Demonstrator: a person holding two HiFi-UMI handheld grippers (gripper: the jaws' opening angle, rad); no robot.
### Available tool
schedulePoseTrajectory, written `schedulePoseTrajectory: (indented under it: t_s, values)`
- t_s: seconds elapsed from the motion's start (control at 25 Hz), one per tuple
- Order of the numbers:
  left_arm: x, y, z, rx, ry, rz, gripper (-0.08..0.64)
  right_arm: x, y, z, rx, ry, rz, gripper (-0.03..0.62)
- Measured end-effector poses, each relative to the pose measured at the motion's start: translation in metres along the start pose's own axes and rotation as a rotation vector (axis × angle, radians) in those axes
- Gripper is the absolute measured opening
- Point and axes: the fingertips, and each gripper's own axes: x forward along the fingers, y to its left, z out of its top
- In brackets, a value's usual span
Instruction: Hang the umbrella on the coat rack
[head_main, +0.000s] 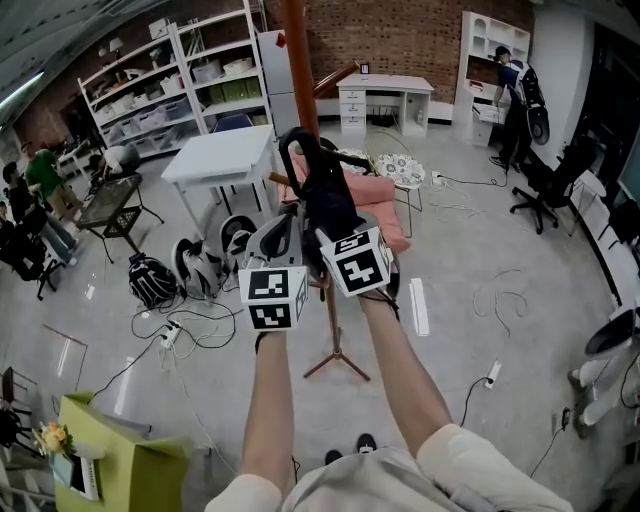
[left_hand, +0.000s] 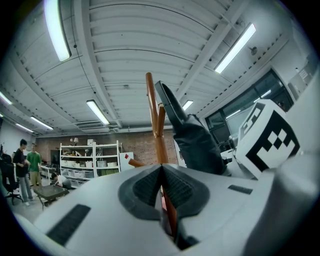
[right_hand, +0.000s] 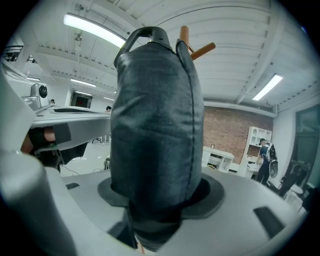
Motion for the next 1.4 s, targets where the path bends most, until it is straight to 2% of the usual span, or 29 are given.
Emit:
schedulePoseTrajectory:
  t_s: [0.16, 0.92, 1.24, 1.4]
  values:
    - [0.004, -0.002, -0.007, -0.004, 0.010, -0.007, 0.008, 0.004, -0.005, -0.007, 0.028, 0.007, -0.012, 0.247]
    - [0.010, 0.003, -0.024, -0.006, 0.036, -0.024, 0.008, 0.024, -0.018, -0.017, 0.038, 0.061, -0.097, 0.247]
    - [0.012, 0.000, -0.027, -0.012, 0.042, -0.036, 0.008, 0.022, -0.025, -0.018, 0.030, 0.098, -0.166, 0.247]
    - [0.017, -0.003, -0.027, -0.010, 0.041, -0.046, 0.008, 0.025, -0.032, -0.028, 0.053, 0.152, -0.204, 0.247]
